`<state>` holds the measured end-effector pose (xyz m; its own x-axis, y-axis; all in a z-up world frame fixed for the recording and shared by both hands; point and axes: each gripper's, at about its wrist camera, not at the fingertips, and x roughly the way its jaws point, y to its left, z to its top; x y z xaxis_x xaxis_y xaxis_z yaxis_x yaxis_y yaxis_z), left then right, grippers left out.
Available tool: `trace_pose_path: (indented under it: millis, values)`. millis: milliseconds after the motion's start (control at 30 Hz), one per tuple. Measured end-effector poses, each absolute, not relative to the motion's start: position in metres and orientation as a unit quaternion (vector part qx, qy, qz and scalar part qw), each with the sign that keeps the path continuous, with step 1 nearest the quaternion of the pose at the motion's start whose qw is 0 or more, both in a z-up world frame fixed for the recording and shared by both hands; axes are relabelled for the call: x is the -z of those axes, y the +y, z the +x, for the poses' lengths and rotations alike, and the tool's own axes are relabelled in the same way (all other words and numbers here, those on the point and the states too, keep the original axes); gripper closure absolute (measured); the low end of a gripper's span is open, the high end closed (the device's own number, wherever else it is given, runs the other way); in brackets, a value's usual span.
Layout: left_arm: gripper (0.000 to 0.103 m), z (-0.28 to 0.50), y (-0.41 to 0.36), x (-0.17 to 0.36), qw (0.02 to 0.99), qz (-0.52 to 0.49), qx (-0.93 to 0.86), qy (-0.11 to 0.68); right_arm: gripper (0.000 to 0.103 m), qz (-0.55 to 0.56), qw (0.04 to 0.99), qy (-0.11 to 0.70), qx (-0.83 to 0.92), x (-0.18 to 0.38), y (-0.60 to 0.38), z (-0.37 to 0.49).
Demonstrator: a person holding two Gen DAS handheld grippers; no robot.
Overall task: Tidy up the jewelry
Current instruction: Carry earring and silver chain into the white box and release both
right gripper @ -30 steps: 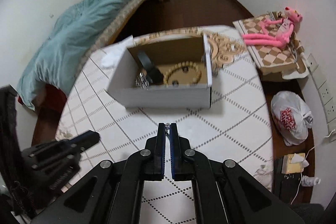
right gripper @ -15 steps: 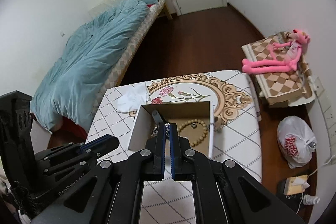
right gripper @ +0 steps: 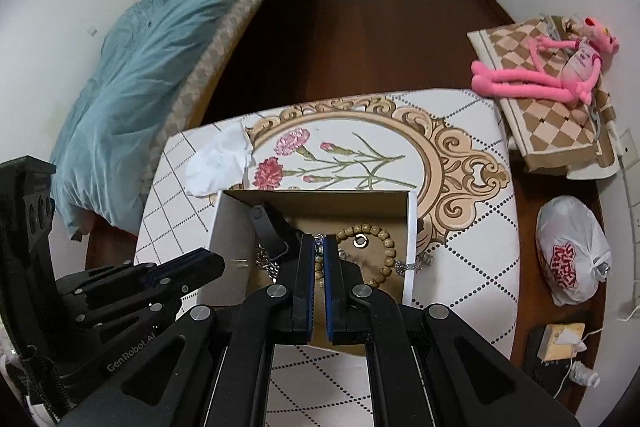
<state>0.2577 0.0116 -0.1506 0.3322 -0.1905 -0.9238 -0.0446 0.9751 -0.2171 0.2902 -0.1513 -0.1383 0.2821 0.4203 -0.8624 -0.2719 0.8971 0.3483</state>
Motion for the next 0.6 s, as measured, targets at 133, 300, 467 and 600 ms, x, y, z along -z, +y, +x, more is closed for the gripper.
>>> trace_pose_path:
  millis: [133, 300, 467, 600]
  values:
    - [0.087, 0.262, 0.016, 0.147, 0.814, -0.094, 0.029, 0.572, 0.099, 0.061, 0.789, 0.575, -0.207, 0.144, -0.152, 0.297]
    - [0.032, 0.262, 0.021, 0.140, 0.825, -0.077, 0.000, 0.559, 0.098, 0.052, 0.792, 0.576, -0.196, 0.141, -0.155, 0.297]
    - [0.010, 0.256, 0.027, 0.134, 0.834, -0.052, -0.036, 0.547, 0.085, 0.026, 0.809, 0.564, -0.167, 0.132, -0.159, 0.287]
    - [0.000, 0.244, 0.027, 0.135, 0.843, -0.033, -0.059, 0.534, 0.022, -0.006, 0.828, 0.547, -0.127, 0.129, -0.165, 0.272]
